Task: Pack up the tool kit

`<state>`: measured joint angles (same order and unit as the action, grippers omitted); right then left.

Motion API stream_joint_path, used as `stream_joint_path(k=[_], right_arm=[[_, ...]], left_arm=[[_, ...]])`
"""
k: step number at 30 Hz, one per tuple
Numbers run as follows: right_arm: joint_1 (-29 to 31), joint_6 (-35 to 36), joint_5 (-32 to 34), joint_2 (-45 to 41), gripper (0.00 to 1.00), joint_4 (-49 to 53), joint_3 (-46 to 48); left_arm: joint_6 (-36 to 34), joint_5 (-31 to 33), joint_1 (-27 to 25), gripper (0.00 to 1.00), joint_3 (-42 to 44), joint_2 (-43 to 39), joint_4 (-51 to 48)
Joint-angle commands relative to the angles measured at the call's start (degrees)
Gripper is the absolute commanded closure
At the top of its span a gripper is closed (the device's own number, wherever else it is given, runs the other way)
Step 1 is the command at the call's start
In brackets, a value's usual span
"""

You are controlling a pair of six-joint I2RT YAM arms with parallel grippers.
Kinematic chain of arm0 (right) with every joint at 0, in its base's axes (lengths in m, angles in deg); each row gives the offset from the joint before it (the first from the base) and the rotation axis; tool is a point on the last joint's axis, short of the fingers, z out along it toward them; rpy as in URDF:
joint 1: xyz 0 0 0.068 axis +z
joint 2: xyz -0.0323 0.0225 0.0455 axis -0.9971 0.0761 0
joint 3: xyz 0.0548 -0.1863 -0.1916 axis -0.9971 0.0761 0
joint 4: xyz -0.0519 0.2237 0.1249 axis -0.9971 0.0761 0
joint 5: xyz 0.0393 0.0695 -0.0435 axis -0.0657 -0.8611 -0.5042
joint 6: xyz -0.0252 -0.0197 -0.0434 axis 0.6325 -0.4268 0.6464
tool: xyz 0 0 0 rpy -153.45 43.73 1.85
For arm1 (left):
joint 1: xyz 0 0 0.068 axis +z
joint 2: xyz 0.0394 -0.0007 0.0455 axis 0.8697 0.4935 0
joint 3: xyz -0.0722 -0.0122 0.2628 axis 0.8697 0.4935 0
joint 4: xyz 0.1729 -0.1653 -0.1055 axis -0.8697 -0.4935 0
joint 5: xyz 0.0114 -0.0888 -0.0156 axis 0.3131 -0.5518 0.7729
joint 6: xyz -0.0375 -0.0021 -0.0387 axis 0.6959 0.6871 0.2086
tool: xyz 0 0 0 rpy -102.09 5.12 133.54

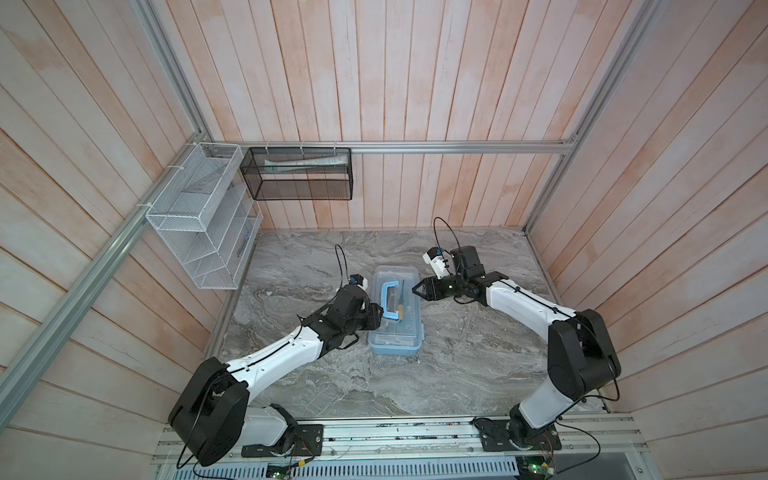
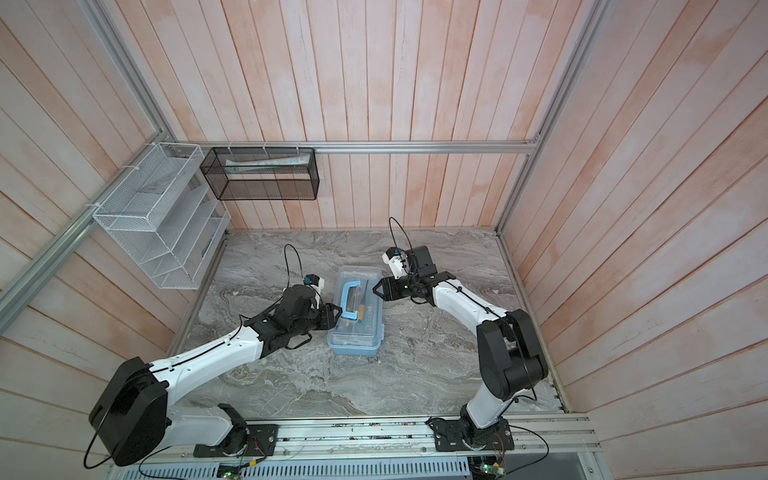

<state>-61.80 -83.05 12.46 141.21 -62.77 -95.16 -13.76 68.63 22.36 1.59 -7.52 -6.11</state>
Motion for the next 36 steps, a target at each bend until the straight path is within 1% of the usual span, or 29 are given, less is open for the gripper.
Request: stream_joint_path(k=[1, 5, 9, 12, 16, 17, 20, 21, 23, 26, 30, 33, 36], right_arm=[[-0.1, 0.4, -0.7, 1.4, 0.46, 0.3, -0.9], [-0.1, 0.4, -0.5, 1.4, 0.46, -0.4, -0.5], [-0.5, 0.7, -1.0, 1.4, 0.46, -1.3, -0.6], [-0.5, 1.4, -1.5, 1.8, 0.45, -0.7, -1.4], [-0.5, 2.2, -1.6, 1.8, 0.45, -0.1, -1.5], [-0.8, 2.3, -2.0, 1.7, 0.45, -0.3, -1.2], [-1.6, 1.7, -4.9, 1.1, 0.45, -2.1, -0.1], [-1.7, 1.1, -5.6, 0.8, 0.45, -3.0, 0.4], [-1.7, 0.3, -6.0, 0.3, 0.45, -3.9, 1.0], [-1.7, -0.9, -5.8, -0.6, 0.45, -5.2, 2.2], [-1.7, -1.8, -5.7, -1.5, 0.46, -6.2, 3.2], [-1.7, -2.6, -5.6, -1.8, 0.45, -6.7, 4.0], [-1.7, -3.5, -5.4, -2.7, 0.45, -8.1, 5.4]], left_arm=[[-1.2, -2.8, -2.1, 0.49, 1.9, -0.8, 1.9], [-1.4, -5.1, -4.6, 0.49, 1.5, -0.4, 4.7], [1.4, -7.3, -7.3, 0.49, 1.6, 1.7, 8.3], [2.5, -6.8, -9.4, 0.49, 1.4, 2.6, 10.5], [1.0, -2.3, -9.6, 0.49, -0.2, 2.2, 5.8], [0.6, -1.0, -9.3, 0.46, -0.4, 1.5, 4.5], [-0.7, 1.8, -7.7, 0.25, 0.6, -1.7, 1.7], [-1.0, 2.8, -6.5, 0.17, 1.4, -3.0, 0.6], [-1.6, 3.3, -3.8, 0.09, 4.1, -5.1, 0.1], [-3.4, 5.6, -1.2, 0.04, 8.3, -6.7, 1.8], [-6.7, 7.3, -1.2, 0.03, 10.9, -3.9, 4.7], [-9.2, 10.2, -2.0, 0.03, 11.0, -0.7, 5.1], [-12.3, 13.1, -4.7, 0.03, 11.5, 1.4, 7.9]])
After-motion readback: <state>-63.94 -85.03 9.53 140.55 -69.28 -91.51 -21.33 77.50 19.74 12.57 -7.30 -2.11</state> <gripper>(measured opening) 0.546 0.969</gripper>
